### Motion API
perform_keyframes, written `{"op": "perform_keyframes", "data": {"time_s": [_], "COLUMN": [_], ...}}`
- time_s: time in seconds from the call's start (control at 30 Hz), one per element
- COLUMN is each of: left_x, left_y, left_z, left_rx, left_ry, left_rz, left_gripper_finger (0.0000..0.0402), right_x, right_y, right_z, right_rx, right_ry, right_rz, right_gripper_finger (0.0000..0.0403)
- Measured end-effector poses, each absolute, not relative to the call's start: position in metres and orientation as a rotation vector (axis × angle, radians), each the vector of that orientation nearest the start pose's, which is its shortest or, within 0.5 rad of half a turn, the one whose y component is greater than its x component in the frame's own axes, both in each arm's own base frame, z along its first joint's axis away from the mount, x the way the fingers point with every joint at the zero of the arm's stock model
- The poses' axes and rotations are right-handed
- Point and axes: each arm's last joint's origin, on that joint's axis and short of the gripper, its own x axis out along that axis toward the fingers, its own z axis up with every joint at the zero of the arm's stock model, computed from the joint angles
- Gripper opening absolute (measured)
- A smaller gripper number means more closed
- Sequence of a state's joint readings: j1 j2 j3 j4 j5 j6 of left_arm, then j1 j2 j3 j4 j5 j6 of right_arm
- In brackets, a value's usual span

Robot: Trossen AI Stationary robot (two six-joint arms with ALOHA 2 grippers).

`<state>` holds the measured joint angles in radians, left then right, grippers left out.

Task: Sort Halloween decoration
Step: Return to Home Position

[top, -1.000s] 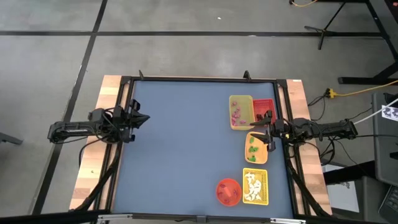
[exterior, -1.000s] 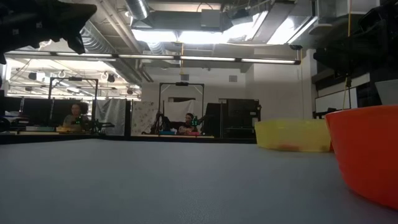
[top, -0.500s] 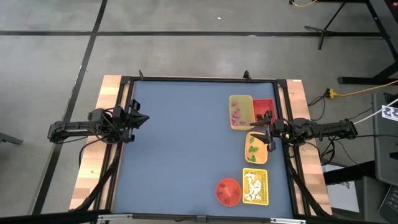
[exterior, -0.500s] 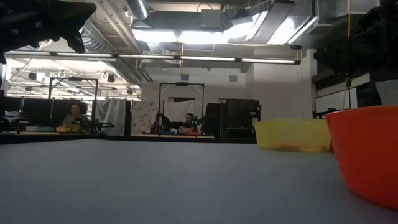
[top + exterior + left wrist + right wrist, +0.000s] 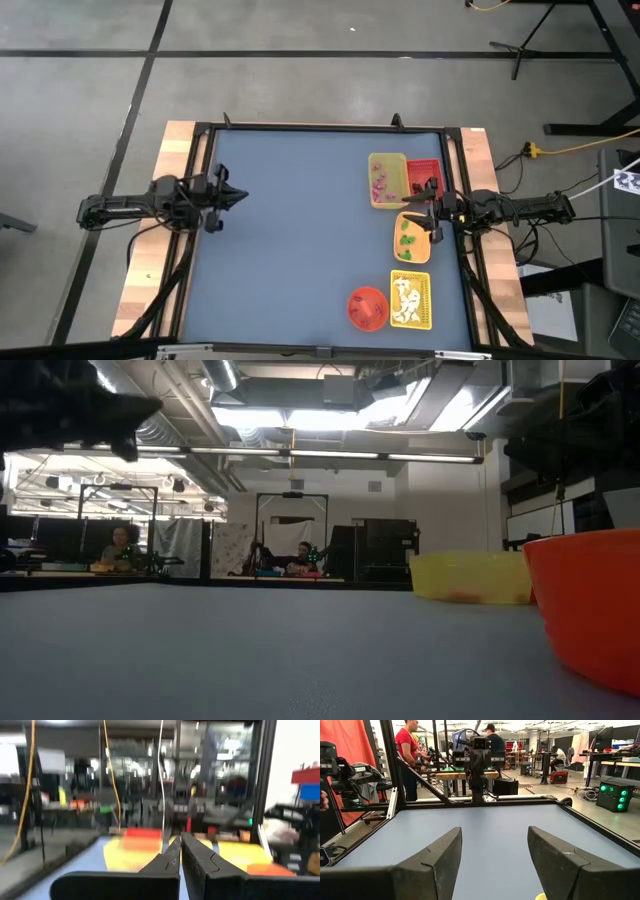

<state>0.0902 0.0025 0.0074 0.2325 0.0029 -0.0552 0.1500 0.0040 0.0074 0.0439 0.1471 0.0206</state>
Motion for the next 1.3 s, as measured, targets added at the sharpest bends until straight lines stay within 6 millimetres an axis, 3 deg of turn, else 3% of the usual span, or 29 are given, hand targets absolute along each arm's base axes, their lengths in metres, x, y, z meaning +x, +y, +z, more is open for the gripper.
{"op": "perform_keyframes", "data": {"time_s": [0.2,0.6,1.3], "left_x": [0.097,0.097,0.098], "left_y": [0.009,0.010,0.010], "left_z": [0.175,0.167,0.166], "left_rx": [-0.071,-0.075,-0.069], "left_ry": [-0.104,-0.022,-0.013], "left_rz": [0.084,0.128,0.126], "left_gripper_finger": [0.0002,0.0002,0.0002], "right_x": [0.097,0.097,0.097], "right_y": [0.010,0.010,0.010], "right_z": [0.170,0.170,0.170], "right_rx": [0.028,0.028,0.028], "right_ry": [-0.047,-0.047,-0.047], "right_rz": [0.004,0.004,0.005], "right_gripper_finger": [0.0225,0.0225,0.0225]}}
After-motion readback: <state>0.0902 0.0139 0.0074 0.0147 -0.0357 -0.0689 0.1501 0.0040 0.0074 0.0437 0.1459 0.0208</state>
